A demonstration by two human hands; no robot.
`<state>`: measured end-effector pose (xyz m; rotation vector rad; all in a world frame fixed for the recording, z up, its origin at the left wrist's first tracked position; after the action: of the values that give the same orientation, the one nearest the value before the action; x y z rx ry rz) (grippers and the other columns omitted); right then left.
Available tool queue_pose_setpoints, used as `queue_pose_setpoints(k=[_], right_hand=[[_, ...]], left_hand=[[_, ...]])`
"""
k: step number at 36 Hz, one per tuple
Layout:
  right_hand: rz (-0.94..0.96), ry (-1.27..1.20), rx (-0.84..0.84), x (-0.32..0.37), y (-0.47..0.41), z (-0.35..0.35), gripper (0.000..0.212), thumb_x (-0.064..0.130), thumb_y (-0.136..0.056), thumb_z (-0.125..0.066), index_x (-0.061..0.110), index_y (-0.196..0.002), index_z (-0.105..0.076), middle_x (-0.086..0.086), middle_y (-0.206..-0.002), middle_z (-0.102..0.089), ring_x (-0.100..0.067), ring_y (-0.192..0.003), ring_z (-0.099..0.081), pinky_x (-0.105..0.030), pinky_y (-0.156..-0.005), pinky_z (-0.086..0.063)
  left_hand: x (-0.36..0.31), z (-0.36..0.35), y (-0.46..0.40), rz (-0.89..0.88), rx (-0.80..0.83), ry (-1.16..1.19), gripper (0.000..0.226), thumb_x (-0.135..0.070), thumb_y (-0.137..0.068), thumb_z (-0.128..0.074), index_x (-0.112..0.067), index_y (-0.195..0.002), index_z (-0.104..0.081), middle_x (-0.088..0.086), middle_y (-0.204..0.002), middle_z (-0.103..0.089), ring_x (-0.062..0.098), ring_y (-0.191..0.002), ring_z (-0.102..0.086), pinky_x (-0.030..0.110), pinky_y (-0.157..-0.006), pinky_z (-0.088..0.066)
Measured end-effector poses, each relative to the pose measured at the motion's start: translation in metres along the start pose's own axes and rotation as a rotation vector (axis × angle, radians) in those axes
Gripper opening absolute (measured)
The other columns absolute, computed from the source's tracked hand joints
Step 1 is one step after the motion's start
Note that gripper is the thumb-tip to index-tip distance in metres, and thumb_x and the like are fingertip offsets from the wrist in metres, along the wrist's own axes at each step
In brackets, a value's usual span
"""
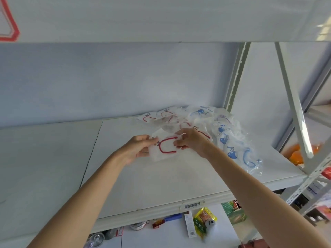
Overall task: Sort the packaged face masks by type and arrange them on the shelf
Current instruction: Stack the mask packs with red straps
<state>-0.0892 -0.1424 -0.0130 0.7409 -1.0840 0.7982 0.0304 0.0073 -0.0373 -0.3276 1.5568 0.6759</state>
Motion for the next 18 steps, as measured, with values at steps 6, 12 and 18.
queue_pose_setpoints(k=[6,12,18], right_hand=[[0.012,0.145,-0.121,0.002,-0.017,0.021,0.044,0.021,-0.084,-0.073,0.005,-0.122,-0.059,-0.002,-0.090,-0.068,-0.015,-0.078,-0.063,-0.022,-0.068,-0.051],[-0.153,0.948,-0.499,-0.028,-0.023,0.097,0.072,0.061,-0.084,-0.055,0.006,-0.130,-0.049,-0.015,-0.135,-0.045,-0.034,-0.126,-0.039,-0.042,-0.101,-0.034],[-0.236,1.028,-0.404,-0.048,-0.041,0.096,0.074,0.055,-0.076,-0.070,0.004,-0.126,-0.051,-0.015,-0.134,-0.043,-0.034,-0.125,-0.038,-0.042,-0.101,-0.035]], left_hand=[[-0.007,0.000,-0.008,-0.142,-0.264,-0.036,0.009,-0.011,-0.092,-0.064,-0.020,-0.092,-0.065,0.004,-0.087,-0.067,0.018,-0.080,-0.063,0.034,-0.075,-0.051],[-0.007,0.014,-0.004,-0.214,-0.392,-0.027,0.012,-0.009,-0.091,-0.062,-0.020,-0.089,-0.065,0.005,-0.086,-0.066,0.021,-0.079,-0.061,0.031,-0.067,-0.051],[-0.003,0.024,-0.004,-0.236,-0.474,-0.027,0.009,-0.010,-0.092,-0.061,-0.019,-0.090,-0.064,0.004,-0.087,-0.064,0.020,-0.079,-0.061,0.023,-0.055,-0.050]])
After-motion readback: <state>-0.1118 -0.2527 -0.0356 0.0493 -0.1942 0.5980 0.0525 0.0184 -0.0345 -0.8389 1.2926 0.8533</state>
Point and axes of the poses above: each hand's wrist, its own y-axis away from the middle knuckle, its own z-axis out of the back of the hand, x = y × z, the point moved 6 cm from there along -y, towards the middle knuckle
